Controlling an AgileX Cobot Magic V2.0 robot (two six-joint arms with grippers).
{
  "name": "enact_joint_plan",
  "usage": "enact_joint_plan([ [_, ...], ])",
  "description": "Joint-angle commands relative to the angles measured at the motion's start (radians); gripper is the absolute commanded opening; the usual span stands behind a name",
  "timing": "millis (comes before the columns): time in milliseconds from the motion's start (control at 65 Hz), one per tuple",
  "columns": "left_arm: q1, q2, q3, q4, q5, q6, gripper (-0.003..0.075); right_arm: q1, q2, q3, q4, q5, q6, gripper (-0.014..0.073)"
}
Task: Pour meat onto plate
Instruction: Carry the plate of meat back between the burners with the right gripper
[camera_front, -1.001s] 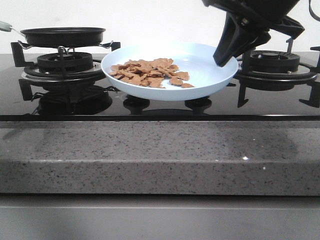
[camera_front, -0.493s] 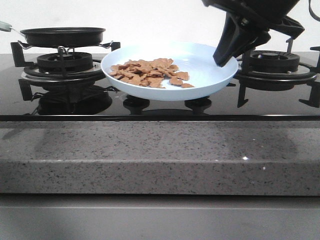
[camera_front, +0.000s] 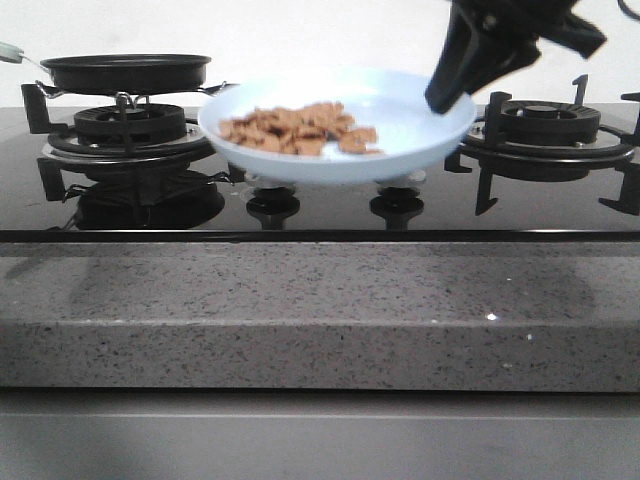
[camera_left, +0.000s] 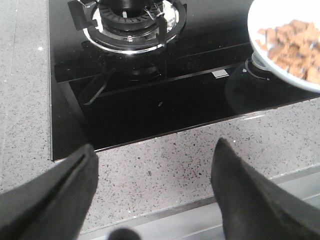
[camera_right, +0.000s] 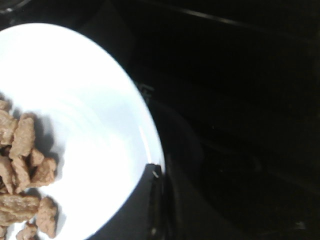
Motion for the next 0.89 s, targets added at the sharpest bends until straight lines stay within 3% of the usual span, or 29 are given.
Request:
enact_joint_plan([
  [0,-0.007,0.001,-0.023,-0.024,-0.057,-0.012,0.0471,-0.018,-0.025,-0.098,0.031,-0.013,-0.009,-0.0119],
  [493,-0.007,0.001,-0.023,-0.024,-0.057,-0.012,0.0471,-0.115,0.353,-0.625,0.031,0.220,0.026,-0.0119],
  [877,-0.007,0.001,-0.023,-0.024,-0.057,-0.012,0.0471,-0.119,0.482,-0.707,0.039,0.220,0.040,-0.0095],
])
